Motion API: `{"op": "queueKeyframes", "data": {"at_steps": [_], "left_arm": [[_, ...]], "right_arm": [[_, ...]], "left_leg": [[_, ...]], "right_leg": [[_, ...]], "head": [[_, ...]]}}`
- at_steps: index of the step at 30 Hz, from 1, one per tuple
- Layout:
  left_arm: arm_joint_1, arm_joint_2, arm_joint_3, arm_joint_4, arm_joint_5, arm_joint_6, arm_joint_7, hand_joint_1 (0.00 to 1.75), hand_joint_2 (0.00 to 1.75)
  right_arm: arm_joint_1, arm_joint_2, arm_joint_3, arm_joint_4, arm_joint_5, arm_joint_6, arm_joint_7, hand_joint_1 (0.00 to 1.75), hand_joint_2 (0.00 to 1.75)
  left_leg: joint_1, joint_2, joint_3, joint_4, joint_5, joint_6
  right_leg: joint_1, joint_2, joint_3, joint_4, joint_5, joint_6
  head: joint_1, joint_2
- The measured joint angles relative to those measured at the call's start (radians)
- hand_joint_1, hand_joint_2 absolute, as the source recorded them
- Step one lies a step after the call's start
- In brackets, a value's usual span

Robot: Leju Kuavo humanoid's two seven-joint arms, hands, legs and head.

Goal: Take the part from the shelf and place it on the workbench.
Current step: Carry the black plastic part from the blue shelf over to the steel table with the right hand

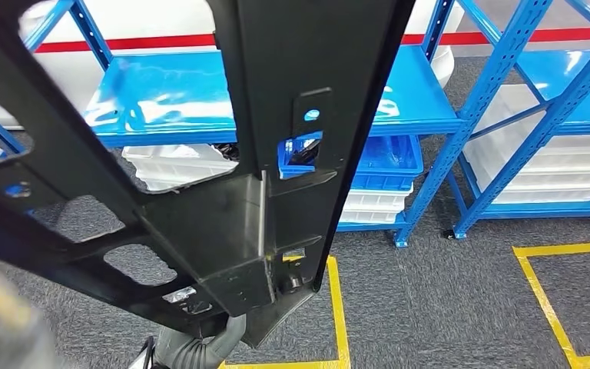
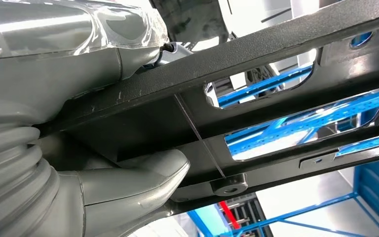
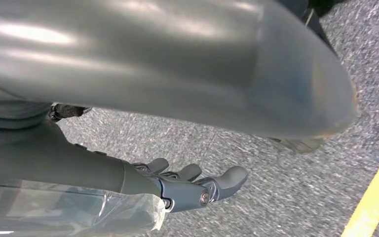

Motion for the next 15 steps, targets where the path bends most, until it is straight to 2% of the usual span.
{"op": "queueKeyframes", "data": {"at_steps": [1,3,4,5,6,8,9,10,11,12,13,15], "left_arm": [[-0.001,0.0,0.0,0.0,0.0,0.0,-0.001,1.75,1.75],[-0.002,0.0,0.0,0.0,0.0,0.001,-0.002,1.75,1.75],[-0.003,0.0,-0.001,0.0,0.0,0.001,-0.002,1.75,1.75],[-0.004,0.0,-0.001,0.0,0.0,0.001,-0.002,1.75,1.75],[-0.005,0.0,-0.002,0.0,0.0,0.001,-0.002,1.75,1.75],[-0.005,0.0,-0.002,0.0,0.0,0.001,-0.002,1.75,1.75],[-0.005,0.0,-0.002,0.0,0.0,0.001,-0.003,1.75,1.75],[-0.005,0.0,-0.002,0.0,0.0,0.001,-0.003,1.75,1.75],[-0.005,0.0,-0.002,0.0,0.0,0.001,-0.003,1.75,1.75],[-0.005,0.0,-0.002,0.0,0.0,0.001,-0.004,1.75,1.75],[-0.005,0.0,-0.002,0.0,0.0,0.001,-0.004,1.75,1.75],[-0.005,0.0,-0.002,0.0,0.0,0.001,-0.004,1.75,1.75]], "right_arm": [[0.0,0.0,0.0,0.0,0.001,0.0,0.0,0.0,0.0],[0.0,0.0,0.0,0.0,0.003,0.0,0.0,0.0,0.0],[0.001,0.001,0.0,0.0,0.004,0.0,0.0,0.0,0.0],[0.002,0.001,0.0,0.0,0.004,0.0,0.0,0.0,0.0],[0.003,0.001,0.0,0.0,0.005,0.0,0.0,0.0,0.0],[0.003,0.001,0.001,0.0,0.005,0.0,0.0,0.0,0.0],[0.003,0.001,0.001,0.0,0.005,0.0,0.0,0.0,0.0],[0.004,0.001,0.001,0.0,0.005,0.0,0.0,0.0,0.0],[0.004,0.001,0.001,0.0,0.005,0.0,0.0,0.0,0.0],[0.004,0.001,0.001,0.0,0.005,0.0,0.0,0.0,0.0],[0.003,0.001,0.001,0.0,0.005,0.0,0.0,0.0,0.0],[0.0,0.0,0.001,0.0,0.005,0.0,-0.001,0.0,0.0]], "left_leg": [[-0.004,-0.002,0.011,-0.025,-0.004,0.005],[-0.008,-0.002,0.002,-0.026,0.008,0.015],[-0.007,-0.001,-0.004,-0.028,0.016,0.021],[-0.005,0.0,-0.013,-0.029,0.025,0.028],[-0.003,0.001,-0.024,-0.031,0.036,0.034],[-0.004,0.004,-0.048,-0.029,0.055,0.041],[-0.004,0.005,-0.061,-0.027,0.064,0.042],[-0.005,0.006,-0.074,-0.025,0.073,0.043],[-0.006,0.007,-0.086,-0.022,0.081,0.042],[-0.007,0.007,-0.097,-0.019,0.088,0.041],[-0.007,0.007,-0.107,-0.015,0.095,0.04],[-0.011,0.007,-0.123,-0.006,0.106,0.034]], "right_leg": [[-0.001,0.0,-0.003,0.0,0.007,0.005],[-0.003,0.0,-0.006,-0.001,0.02,0.017],[-0.004,0.001,-0.011,0.004,0.016,0.022],[-0.004,0.001,-0.021,0.023,-0.006,0.027],[-0.005,0.001,-0.038,0.064,-0.047,0.031],[-0.009,0.0,-0.082,0.203,-0.154,0.039],[-0.009,-0.001,-0.098,0.274,-0.189,0.042],[-0.01,-0.001,-0.102,0.321,-0.2,0.043],[-0.01,-0.001,-0.088,0.33,-0.188,0.044],[-0.01,-0.001,-0.052,0.296,-0.162,0.042],[-0.009,-0.001,0.001,0.227,-0.135,0.038],[-0.005,-0.001,0.114,0.063,-0.115,0.029]], "head": [[-0.001,0.0],[-0.003,0.0],[-0.004,0.0],[-0.003,0.0],[-0.002,0.0],[0.001,0.0],[0.001,0.0],[0.001,0.0],[0.001,0.0],[0.001,0.0],[0.002,0.0],[0.001,0.0]]}}
